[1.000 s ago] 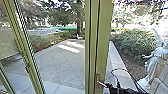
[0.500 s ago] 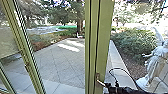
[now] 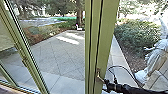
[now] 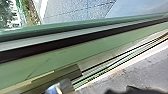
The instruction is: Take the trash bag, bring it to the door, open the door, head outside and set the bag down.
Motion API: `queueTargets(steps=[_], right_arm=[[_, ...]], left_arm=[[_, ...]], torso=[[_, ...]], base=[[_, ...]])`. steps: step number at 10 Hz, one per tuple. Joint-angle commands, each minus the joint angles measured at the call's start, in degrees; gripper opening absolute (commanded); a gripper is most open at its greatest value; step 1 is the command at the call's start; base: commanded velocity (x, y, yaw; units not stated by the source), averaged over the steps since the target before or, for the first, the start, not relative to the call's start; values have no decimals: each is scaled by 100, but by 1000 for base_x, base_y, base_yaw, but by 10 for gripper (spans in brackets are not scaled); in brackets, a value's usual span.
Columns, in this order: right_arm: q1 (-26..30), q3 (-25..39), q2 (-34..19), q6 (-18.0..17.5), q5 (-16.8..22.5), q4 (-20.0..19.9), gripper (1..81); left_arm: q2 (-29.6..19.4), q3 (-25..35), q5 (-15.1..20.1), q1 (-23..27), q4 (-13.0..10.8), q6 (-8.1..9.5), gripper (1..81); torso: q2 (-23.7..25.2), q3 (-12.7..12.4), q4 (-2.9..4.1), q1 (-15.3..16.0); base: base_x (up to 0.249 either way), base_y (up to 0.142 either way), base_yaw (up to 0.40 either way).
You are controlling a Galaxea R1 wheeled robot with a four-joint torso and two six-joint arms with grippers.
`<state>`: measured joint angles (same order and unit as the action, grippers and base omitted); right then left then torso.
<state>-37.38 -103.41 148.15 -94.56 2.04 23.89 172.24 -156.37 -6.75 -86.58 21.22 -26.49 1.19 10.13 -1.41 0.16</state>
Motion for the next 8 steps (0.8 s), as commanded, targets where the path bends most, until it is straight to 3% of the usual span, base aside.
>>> queueTargets(steps=[1,8], right_arm=[[-205,42,130,52,2240,133,811],[269,-310,86,-18,1800,89,811]], left_arm=[[-40,-8,350,128,49,12,10],[-102,-8,403,75,119,12,10]], torso=[[0,0,0,0],[0,24,0,-9]], base=[[0,0,0],[0,0,0]])
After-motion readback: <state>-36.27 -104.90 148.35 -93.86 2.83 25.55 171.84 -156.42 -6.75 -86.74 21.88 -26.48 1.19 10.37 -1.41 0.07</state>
